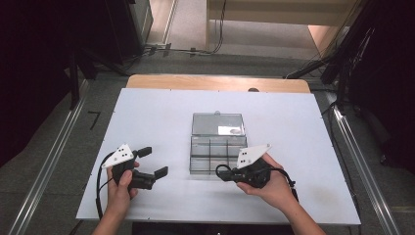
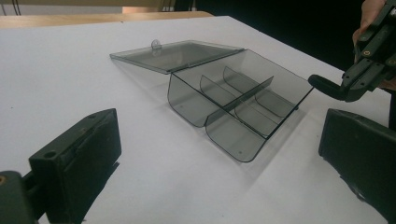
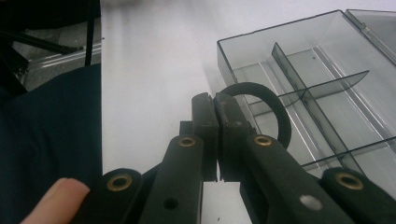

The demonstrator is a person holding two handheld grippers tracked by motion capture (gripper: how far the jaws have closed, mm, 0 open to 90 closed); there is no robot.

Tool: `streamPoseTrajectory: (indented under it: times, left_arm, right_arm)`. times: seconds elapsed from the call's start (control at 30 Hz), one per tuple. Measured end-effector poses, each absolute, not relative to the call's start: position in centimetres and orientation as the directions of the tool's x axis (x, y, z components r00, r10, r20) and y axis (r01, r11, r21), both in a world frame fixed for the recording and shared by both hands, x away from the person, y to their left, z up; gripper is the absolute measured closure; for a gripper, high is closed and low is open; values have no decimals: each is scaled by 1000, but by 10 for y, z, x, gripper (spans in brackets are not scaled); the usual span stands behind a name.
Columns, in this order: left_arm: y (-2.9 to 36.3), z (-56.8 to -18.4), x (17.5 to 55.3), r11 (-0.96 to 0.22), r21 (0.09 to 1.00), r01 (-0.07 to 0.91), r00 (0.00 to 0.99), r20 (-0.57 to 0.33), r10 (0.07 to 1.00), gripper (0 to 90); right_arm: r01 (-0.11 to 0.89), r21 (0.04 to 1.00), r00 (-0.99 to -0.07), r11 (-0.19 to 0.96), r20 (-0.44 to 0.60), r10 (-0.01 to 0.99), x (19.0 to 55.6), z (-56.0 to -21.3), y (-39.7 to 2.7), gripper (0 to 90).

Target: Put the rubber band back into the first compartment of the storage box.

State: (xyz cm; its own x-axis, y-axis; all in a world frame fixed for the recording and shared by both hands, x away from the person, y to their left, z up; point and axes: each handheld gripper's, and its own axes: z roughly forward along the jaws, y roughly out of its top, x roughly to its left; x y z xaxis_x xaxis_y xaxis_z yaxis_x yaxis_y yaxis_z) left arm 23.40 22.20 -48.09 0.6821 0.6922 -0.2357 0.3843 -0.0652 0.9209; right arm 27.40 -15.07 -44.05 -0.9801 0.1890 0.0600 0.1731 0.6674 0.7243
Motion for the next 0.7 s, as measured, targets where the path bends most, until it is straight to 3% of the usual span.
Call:
streamPoseTrajectory:
  times: [0.7]
  left_arm:
    - [224, -479, 233, -62, 923, 380, 681, -233, 694, 0]
  right_arm:
    - [187, 737, -977, 649, 71, 201, 286, -430, -144, 858]
